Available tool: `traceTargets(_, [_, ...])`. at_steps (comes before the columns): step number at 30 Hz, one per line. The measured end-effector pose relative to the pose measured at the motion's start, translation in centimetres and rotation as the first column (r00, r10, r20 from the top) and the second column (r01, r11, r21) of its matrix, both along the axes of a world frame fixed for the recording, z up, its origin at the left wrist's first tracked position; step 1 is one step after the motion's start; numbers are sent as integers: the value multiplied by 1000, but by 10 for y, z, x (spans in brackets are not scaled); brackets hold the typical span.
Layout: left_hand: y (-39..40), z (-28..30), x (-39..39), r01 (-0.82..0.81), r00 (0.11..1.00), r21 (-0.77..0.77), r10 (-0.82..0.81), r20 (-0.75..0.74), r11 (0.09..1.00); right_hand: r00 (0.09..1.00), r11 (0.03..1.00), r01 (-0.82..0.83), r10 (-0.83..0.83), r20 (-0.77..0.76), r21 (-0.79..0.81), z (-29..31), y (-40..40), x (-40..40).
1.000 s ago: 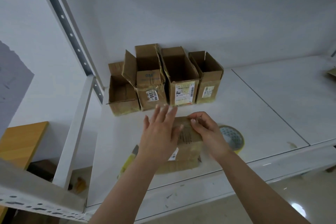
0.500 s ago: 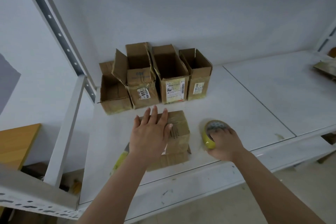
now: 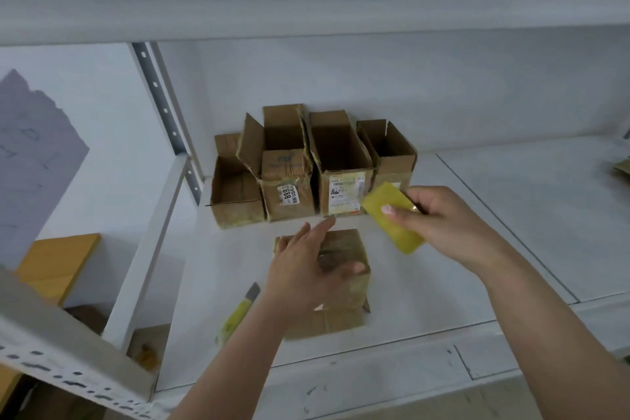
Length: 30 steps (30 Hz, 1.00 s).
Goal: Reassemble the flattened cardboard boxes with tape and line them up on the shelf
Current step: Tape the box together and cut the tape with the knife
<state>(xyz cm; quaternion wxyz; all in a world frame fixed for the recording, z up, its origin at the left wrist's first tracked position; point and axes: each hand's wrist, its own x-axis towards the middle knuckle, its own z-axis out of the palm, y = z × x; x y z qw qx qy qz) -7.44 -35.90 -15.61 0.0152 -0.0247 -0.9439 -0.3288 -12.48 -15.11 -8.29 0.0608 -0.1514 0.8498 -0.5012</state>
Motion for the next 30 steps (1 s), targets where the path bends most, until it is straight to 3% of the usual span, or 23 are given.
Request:
traceTargets(2, [-4,-2,2,11,1000,188,-13,12,982,995,996,-92,92,36,-11,2,-20,7])
traceTargets(5, [-6,-3,5,24,1000,491,-18,-16,871,982,982,-184,181,60,51,-4,-40,11])
traceTargets(11, [-3,10,12,23,991,803,90,-95,596,965,951,-263,255,63,164,-3,-53,10])
traceTargets(16, [0,16,10,2,987,858,135,-83,513,958,952,-276,263,111,133,1,-53,7])
traceTargets(20, [2,11,7,-30,968,859,229,-103,512,944,905,-330,310,116,268,1,-51,2])
traceTargets(23, [-2,8,4,-82,943,861,318,-96,501,907,889,-413,382,180,195,6,-37,-1])
traceTargets(30, [-7,10,-1,-136,921,862,382,-72,489,876,878,-471,452,168,92,8,-19,-17])
